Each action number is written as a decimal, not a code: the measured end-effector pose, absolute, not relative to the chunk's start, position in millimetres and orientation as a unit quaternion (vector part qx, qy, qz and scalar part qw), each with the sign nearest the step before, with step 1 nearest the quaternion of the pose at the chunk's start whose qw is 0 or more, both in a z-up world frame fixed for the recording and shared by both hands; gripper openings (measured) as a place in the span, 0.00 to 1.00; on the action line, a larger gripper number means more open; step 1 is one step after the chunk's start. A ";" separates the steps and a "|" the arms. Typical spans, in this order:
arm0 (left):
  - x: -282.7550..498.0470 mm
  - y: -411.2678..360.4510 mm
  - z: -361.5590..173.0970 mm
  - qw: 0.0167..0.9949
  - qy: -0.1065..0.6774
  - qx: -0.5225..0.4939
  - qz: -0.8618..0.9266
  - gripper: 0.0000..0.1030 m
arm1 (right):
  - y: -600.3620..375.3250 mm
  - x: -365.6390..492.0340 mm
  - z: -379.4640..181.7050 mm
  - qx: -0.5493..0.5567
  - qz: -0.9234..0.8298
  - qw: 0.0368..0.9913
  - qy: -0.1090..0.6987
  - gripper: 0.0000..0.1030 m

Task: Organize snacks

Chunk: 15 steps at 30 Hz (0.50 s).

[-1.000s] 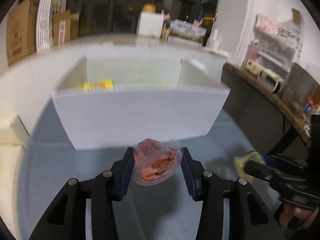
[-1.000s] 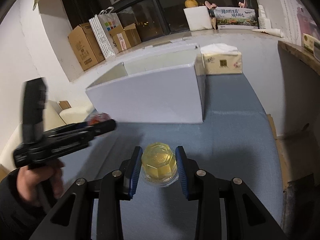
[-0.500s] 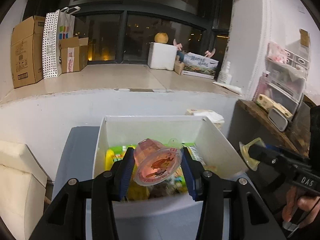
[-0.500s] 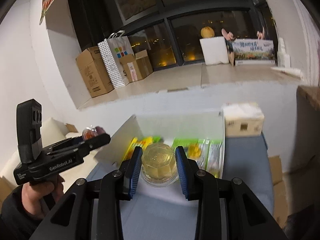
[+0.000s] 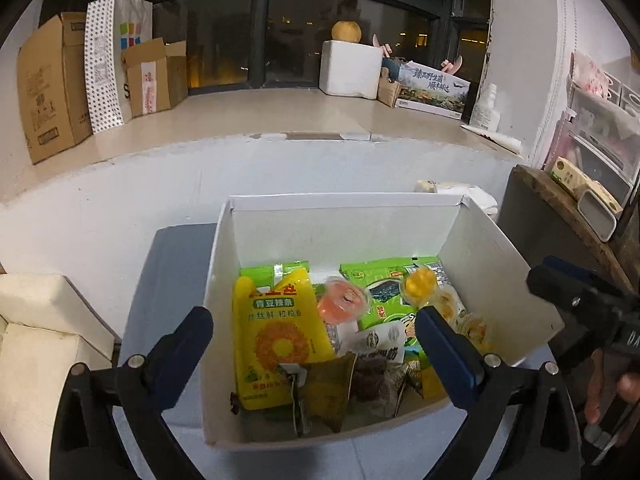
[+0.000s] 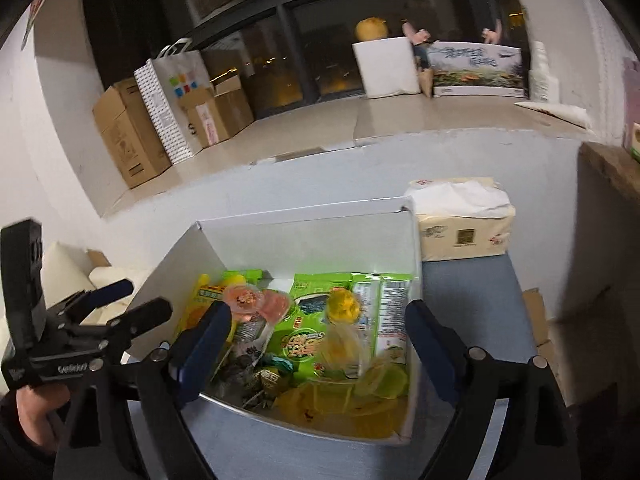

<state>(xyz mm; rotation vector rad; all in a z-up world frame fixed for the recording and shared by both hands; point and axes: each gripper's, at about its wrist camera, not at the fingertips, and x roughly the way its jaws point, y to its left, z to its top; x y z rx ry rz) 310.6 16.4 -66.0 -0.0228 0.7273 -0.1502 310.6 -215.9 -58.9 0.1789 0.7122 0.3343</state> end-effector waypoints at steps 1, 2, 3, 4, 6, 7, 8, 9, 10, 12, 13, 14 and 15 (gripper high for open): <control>303.7 14.6 -62.4 0.935 0.348 -0.002 -0.070 1.00 | -217.7 306.6 -56.1 0.089 0.162 0.920 0.344 0.90; 296.3 13.0 -57.5 0.939 0.338 0.007 -0.064 1.00 | -218.1 299.9 -51.5 0.082 0.159 0.923 0.340 0.91; 290.5 11.5 -53.3 0.942 0.330 0.013 -0.059 1.00 | -218.2 290.8 -45.4 0.070 0.156 0.929 0.329 0.93; 280.9 9.7 -47.2 0.947 0.317 0.020 -0.052 1.00 | -218.4 280.8 -38.3 0.058 0.152 0.935 0.317 0.95; 260.5 5.6 -33.4 0.954 0.298 0.031 -0.034 1.00 | -216.1 258.8 -25.5 0.029 0.139 0.946 0.291 0.95; 248.7 3.6 -26.5 0.957 0.288 0.034 -0.024 1.00 | -215.1 249.7 -19.4 0.016 0.134 0.950 0.281 0.95; 234.7 1.7 -19.9 0.959 0.279 0.039 -0.017 1.00 | -212.2 235.9 -12.5 0.000 0.129 0.955 0.268 0.95; 221.5 1.0 -15.0 0.962 0.270 0.040 -0.018 1.00 | -209.4 219.3 -5.9 -0.013 0.124 0.959 0.255 0.95; 203.7 -0.2 -9.2 0.965 0.258 0.034 -0.027 1.00 | -208.0 208.8 -2.6 -0.018 0.121 0.961 0.247 0.96; 177.8 0.2 -3.4 0.968 0.250 0.016 -0.032 1.00 | -206.9 183.8 3.0 -0.022 0.116 0.964 0.240 1.00; 165.8 -0.2 -1.5 0.967 0.252 0.009 -0.029 1.00 | -207.7 172.1 4.3 -0.019 0.113 0.964 0.242 1.00; 155.3 -0.3 0.4 0.967 0.255 0.004 -0.023 1.00 | -209.0 159.1 5.6 -0.013 0.114 0.964 0.241 1.00; 144.2 -0.7 1.1 0.966 0.257 -0.001 -0.018 1.00 | -209.8 148.8 6.9 -0.008 0.119 0.963 0.241 1.00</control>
